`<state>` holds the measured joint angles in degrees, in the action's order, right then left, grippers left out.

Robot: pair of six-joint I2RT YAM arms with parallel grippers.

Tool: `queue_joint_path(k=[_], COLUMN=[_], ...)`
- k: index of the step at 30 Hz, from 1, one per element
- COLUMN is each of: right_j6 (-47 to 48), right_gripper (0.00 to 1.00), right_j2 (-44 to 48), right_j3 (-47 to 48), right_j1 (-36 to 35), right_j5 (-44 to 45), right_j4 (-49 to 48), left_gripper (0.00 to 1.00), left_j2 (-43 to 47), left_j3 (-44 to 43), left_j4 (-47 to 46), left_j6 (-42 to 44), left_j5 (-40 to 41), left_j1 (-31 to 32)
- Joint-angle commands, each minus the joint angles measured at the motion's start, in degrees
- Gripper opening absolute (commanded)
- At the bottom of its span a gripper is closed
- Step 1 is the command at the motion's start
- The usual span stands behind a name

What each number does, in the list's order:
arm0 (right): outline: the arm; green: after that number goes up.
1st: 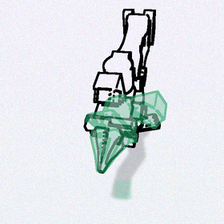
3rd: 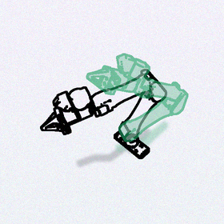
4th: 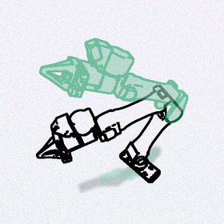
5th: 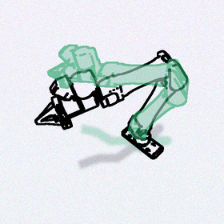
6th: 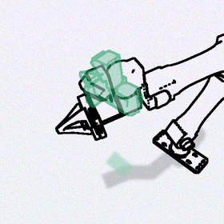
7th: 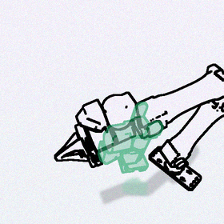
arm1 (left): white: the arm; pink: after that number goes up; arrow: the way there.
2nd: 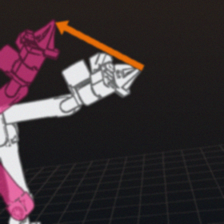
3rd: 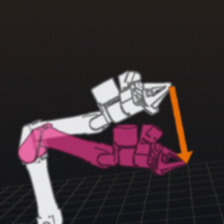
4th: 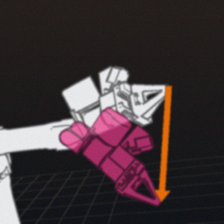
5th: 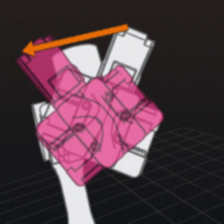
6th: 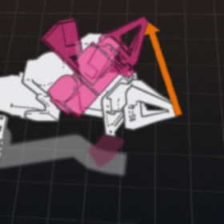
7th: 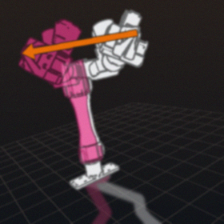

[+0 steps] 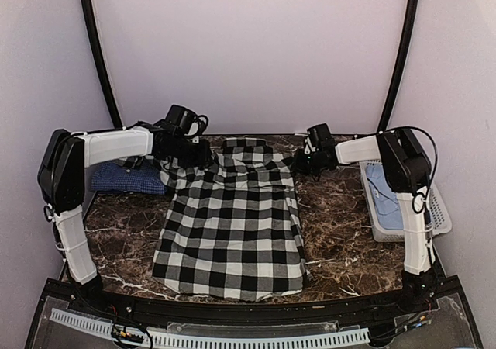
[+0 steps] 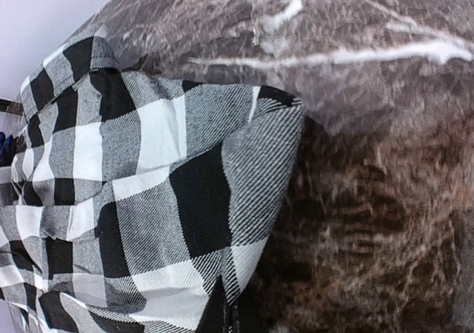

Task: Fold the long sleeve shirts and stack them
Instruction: Move the flattened shirt to the center of the board, then pick up the flattened shirt from the center of the board.

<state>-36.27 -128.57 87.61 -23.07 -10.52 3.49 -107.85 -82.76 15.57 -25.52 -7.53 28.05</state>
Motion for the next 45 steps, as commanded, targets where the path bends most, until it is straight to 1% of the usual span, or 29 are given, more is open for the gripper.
queue_joint_path(k=[1,3,4,5,7,8,10,12,14,20,25,28,32,35,38,41,45], right_j6=[1.9,3.0,3.6,4.4,6.1,6.9,7.9,8.8,10.2,10.5,7.5,5.2,1.2,-1.7,-5.0,-8.1,-12.0], right_gripper=[0.00,0.00,0.06,0.15,0.28,0.33,0.43,0.47,0.48,0.47,0.44,0.42,0.39,0.35,0.31,0.28,0.26], right_j2=[-5.0,-7.6,-8.9,-9.9,-11.0,-10.6,-7.8,-3.0,1.6,18.9,32.0,38.8,46.0,50.1,53.9,55.3,55.2], right_j3=[8.9,14.6,17.5,20.4,25.4,26.5,25.5,22.7,18.9,-3.0,-17.4,-24.3,-30.9,-36.1,-40.7,-43.2,-44.6], right_j1=[2.0,2.7,2.9,2.9,3.0,2.9,2.8,2.6,2.0,-0.8,-4.3,-7.9,-14.0,-18.0,-21.8,-25.5,-30.5], right_j5=[0.0,-0.5,-0.5,-0.5,-0.4,-0.3,-0.2,0.0,0.9,3.2,4.9,6.6,10.1,13.6,15.2,16.9,20.3], right_j4=[2.9,5.3,7.0,8.7,12.7,14.0,14.7,15.4,16.3,14.6,14.8,15.5,18.5,21.8,23.2,24.8,27.5], left_gripper=[0.00,0.00,0.00,0.00,0.00,0.00,0.00,0.00,0.00,0.00,0.00,0.00,0.00,0.00,0.00,0.00,0.00], left_j2=[-3.1,-6.0,-6.9,-8.8,-11.2,-12.5,-13.7,-14.4,-14.7,-15.0,-15.3,-15.6,-15.7,-15.7,-15.7,-15.7,-15.7], left_j3=[-5.3,-8.0,-10.2,-11.3,-14.1,-15.7,-17.6,-19.0,-19.7,-20.1,-20.7,-21.4,-22.0,-22.4,-22.8,-23.1,-23.7], left_j4=[1.1,1.7,2.1,2.6,3.3,3.4,3.8,3.9,3.8,3.3,2.5,2.3,2.4,2.7,2.9,3.1,3.3], left_j6=[0.9,0.9,0.9,1.0,0.8,0.6,0.6,0.6,0.6,0.3,-0.4,-1.0,-1.3,-1.7,-1.7,-1.8,-1.8], left_j5=[-0.3,-0.8,-1.0,-1.0,-1.6,-1.8,-2.3,-2.8,-3.5,-5.3,-7.5,-8.8,-9.5,-10.1,-10.7,-11.0,-11.5], left_j1=[-2.3,-3.3,-3.8,-4.0,-4.6,-5.0,-5.4,-5.5,-5.5,-5.6,-5.7,-5.7,-5.7,-5.7,-5.7,-5.7,-5.6])
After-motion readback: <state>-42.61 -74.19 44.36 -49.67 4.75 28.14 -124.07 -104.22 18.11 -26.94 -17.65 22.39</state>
